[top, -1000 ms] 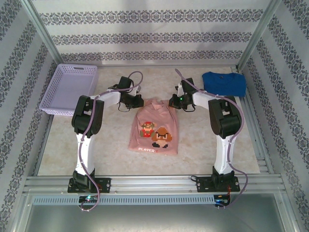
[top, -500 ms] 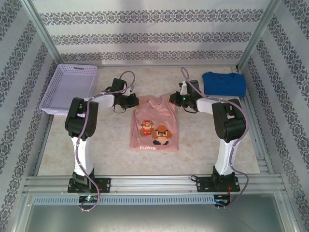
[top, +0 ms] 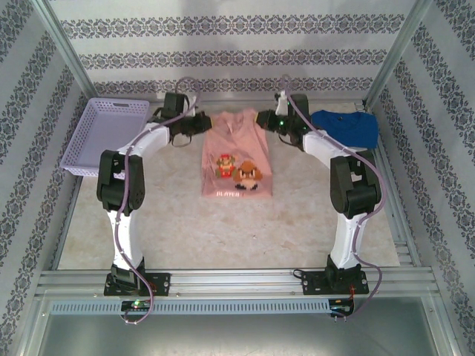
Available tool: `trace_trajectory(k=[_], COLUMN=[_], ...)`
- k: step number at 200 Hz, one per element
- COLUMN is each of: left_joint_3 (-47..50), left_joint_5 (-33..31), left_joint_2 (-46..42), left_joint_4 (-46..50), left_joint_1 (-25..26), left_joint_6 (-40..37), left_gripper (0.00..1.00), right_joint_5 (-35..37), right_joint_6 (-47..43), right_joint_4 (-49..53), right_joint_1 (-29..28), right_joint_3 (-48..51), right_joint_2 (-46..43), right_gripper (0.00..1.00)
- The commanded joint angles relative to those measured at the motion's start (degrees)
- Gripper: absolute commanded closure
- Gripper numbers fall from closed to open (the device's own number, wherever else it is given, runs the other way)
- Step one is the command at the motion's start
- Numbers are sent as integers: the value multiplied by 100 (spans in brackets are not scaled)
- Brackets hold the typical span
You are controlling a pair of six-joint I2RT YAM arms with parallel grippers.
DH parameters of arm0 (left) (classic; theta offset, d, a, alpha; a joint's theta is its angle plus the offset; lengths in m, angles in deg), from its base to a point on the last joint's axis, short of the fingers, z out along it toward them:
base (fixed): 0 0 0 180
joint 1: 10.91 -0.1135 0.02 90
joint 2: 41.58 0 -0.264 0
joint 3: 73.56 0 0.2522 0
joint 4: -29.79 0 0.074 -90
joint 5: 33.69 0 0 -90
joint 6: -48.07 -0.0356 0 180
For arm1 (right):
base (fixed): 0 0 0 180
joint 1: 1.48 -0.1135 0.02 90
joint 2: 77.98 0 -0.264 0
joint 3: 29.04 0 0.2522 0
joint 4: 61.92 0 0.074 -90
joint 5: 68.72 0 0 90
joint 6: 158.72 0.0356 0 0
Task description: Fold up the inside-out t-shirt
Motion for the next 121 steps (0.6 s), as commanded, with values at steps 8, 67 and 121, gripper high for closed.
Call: trace_trajectory(k=[8, 67, 121], left_joint_3=[-1531, -1406, 2710], left_joint_5=[-174, 191, 496], left_joint_2=[103, -445, -2568], left_joint_4=[783, 796, -820], left_joint_1=[-193, -190, 161], left_joint_6=[-409, -396, 289], left_gripper=[100, 100, 100], right_joint_5=[-124, -556, -566], right_joint_6=[-421, -954, -904], right_joint_4=[506, 678, 146], right_joint_1=[167, 169, -208], right_joint_3=[-1369, -1304, 2194], right_joint_2=[166, -332, -2233], right_gripper=[100, 100, 100])
